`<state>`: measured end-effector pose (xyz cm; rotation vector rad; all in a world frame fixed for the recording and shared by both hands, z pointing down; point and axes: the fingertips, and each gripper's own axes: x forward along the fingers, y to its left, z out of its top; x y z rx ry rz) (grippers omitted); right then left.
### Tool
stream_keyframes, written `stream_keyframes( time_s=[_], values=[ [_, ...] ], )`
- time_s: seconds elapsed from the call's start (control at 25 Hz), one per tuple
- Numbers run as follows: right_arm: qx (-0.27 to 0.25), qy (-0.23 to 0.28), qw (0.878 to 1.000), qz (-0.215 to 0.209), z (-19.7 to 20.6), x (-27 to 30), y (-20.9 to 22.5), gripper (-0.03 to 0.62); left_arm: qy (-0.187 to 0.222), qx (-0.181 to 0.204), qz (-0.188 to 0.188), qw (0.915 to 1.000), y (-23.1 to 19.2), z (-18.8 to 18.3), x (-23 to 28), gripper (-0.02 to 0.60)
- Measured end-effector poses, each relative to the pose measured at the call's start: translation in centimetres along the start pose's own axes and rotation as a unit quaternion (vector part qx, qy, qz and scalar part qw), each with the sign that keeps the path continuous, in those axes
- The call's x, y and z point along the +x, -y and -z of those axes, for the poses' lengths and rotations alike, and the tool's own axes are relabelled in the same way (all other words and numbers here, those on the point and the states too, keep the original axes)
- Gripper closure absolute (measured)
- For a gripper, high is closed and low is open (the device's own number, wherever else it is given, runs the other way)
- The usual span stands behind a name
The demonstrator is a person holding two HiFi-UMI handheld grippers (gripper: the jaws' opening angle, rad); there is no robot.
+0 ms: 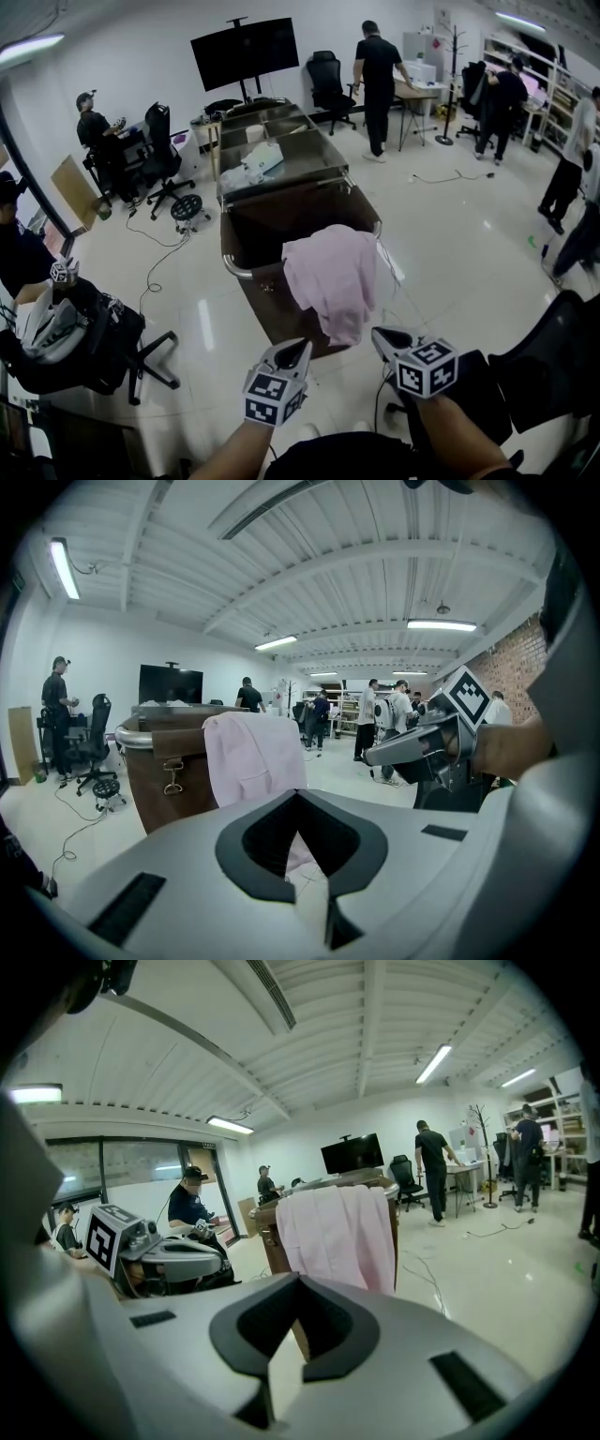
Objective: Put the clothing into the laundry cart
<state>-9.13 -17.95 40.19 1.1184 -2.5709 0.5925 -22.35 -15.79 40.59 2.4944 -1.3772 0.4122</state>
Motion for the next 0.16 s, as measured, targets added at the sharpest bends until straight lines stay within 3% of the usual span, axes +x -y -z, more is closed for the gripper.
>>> stream_keyframes(
  time_s=[0.16],
  values=[
    [0.001,0.0,1.0,-0.002,0.01,0.11,0.0,0.583,-0.018,-0.005,0.002,0.9998,0.05,0.49,-0.15,0.583]
  ],
)
